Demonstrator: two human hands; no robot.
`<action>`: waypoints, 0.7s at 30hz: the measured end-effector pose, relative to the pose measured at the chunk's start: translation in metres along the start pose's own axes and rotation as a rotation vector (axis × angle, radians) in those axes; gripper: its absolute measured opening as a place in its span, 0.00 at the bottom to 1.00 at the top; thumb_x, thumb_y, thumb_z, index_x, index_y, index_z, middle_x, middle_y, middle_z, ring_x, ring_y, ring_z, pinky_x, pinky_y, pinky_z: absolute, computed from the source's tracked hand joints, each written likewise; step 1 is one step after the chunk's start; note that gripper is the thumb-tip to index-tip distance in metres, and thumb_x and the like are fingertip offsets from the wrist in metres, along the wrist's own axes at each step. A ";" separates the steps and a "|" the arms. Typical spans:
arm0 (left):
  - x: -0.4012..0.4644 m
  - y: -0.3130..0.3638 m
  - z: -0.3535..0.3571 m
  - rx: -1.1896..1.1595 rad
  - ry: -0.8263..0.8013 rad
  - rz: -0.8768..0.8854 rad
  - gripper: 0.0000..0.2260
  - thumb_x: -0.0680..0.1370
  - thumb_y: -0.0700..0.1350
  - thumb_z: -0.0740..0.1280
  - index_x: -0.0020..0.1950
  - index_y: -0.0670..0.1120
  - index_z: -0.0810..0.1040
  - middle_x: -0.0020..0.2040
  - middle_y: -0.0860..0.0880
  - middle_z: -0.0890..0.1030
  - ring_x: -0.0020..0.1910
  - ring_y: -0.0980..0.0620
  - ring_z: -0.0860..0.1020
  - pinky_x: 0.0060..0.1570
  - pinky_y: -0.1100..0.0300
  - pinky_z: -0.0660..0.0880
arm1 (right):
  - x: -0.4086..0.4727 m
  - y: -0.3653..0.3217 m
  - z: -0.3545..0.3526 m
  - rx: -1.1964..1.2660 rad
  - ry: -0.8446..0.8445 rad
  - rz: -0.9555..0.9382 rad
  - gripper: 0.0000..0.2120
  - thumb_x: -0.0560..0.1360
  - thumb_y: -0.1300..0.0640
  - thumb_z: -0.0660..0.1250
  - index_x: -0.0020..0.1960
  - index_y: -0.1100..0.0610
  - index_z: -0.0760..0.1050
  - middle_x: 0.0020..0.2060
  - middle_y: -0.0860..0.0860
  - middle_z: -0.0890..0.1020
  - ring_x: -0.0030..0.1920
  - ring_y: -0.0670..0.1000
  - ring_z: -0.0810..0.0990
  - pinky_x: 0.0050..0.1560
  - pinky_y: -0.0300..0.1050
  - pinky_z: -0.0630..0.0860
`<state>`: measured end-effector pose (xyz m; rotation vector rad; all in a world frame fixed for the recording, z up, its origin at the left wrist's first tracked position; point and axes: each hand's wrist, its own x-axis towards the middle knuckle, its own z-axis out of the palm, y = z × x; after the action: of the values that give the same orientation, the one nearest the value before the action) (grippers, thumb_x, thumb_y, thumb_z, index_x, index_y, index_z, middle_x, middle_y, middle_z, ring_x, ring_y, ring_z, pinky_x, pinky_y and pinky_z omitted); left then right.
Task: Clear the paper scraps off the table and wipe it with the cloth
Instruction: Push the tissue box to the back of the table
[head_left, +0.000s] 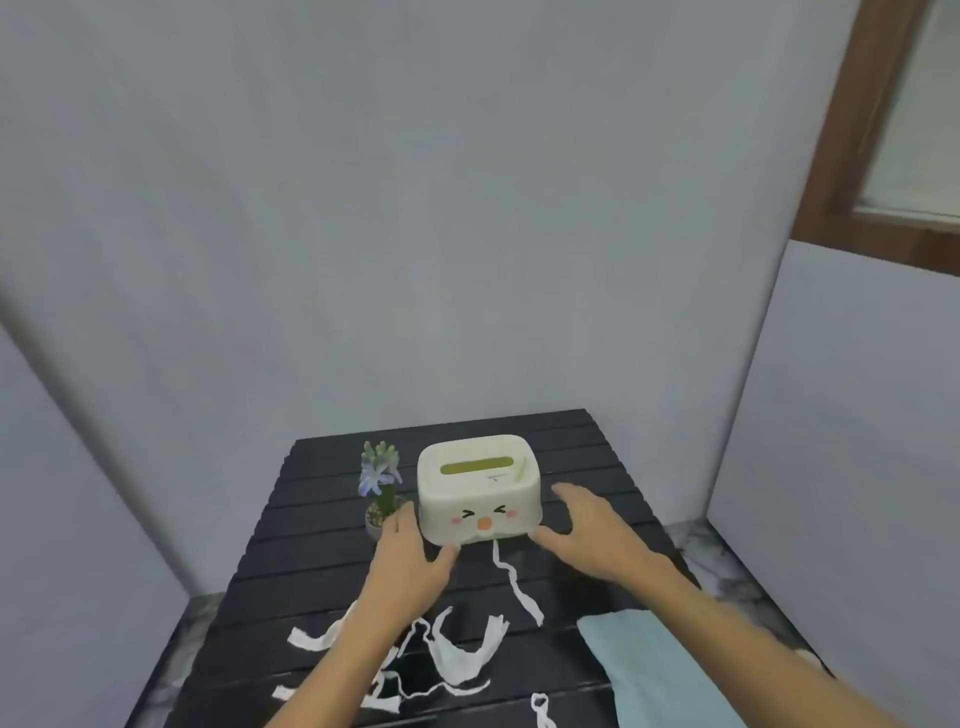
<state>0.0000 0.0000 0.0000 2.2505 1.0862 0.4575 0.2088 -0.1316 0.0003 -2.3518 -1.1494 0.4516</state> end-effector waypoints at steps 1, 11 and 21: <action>0.006 -0.002 0.004 -0.017 0.027 0.009 0.30 0.77 0.54 0.68 0.74 0.43 0.63 0.70 0.44 0.70 0.67 0.45 0.70 0.63 0.56 0.69 | 0.006 0.002 0.004 0.042 0.009 0.001 0.41 0.72 0.35 0.68 0.78 0.51 0.57 0.77 0.50 0.62 0.75 0.53 0.63 0.71 0.54 0.65; 0.034 -0.011 0.041 -0.151 0.180 0.001 0.19 0.76 0.49 0.70 0.65 0.46 0.72 0.57 0.48 0.78 0.53 0.51 0.76 0.49 0.60 0.73 | 0.034 0.009 0.036 0.398 0.108 -0.080 0.25 0.71 0.44 0.74 0.65 0.48 0.71 0.59 0.45 0.78 0.56 0.45 0.78 0.51 0.35 0.73; 0.062 0.009 0.063 -0.175 0.200 0.026 0.27 0.77 0.58 0.69 0.70 0.45 0.70 0.62 0.47 0.79 0.58 0.50 0.77 0.57 0.50 0.78 | 0.059 0.038 0.019 0.452 0.217 -0.041 0.22 0.71 0.46 0.75 0.62 0.47 0.73 0.55 0.44 0.79 0.54 0.45 0.79 0.45 0.31 0.73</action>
<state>0.0766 0.0220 -0.0390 2.1005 1.0710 0.7714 0.2588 -0.0995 -0.0408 -1.9281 -0.8846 0.3833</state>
